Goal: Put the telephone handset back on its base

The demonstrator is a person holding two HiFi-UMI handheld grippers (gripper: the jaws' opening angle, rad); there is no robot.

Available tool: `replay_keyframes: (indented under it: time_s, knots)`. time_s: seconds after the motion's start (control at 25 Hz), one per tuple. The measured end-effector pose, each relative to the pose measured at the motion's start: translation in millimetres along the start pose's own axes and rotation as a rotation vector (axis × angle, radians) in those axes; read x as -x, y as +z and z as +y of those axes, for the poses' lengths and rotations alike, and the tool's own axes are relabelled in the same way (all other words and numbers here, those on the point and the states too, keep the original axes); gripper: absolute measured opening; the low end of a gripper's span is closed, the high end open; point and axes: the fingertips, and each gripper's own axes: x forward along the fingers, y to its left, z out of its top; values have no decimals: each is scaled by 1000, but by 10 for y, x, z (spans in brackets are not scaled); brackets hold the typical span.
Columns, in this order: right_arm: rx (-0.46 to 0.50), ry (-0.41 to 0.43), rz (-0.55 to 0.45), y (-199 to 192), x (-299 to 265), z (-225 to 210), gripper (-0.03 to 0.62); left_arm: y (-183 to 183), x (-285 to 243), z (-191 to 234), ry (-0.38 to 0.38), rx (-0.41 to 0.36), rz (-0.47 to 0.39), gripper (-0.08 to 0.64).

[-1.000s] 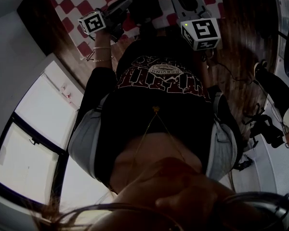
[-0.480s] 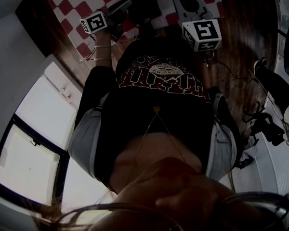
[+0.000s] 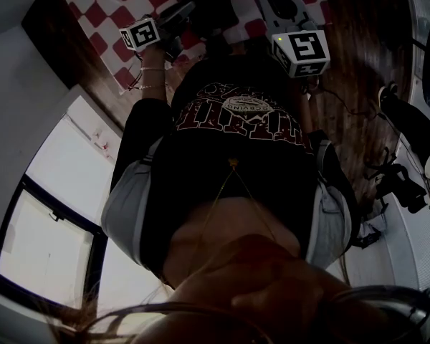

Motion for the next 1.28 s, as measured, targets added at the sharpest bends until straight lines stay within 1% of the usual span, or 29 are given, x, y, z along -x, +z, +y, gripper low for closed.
replay_keyframes:
  time_s: [0.32, 0.56, 0.76, 0.88, 1.0, 1.16, 1.28]
  knots:
    - [0, 0, -6, 15, 5, -9, 20, -11, -31, 17, -1, -21, 12, 80]
    - [3, -2, -4, 6, 0, -3, 20, -29, -37, 52, 30, -64, 24, 80]
    - [8, 3, -25, 47, 11, 1, 20, -111, -19, 165, 45, -61, 39, 80]
    - [8, 5, -26, 41, 22, -3, 20, -73, -34, 118, 54, -83, 36, 81]
    - [3, 7, -29, 39, 34, 7, 20, -37, -44, 79, 92, -102, 37, 81]
    - [2, 12, -42, 56, 56, 16, 21, -65, -43, 125, 154, -87, 50, 84]
    - [-11, 19, -55, 83, 81, 23, 20, -35, -44, 91, 210, -108, 70, 98]
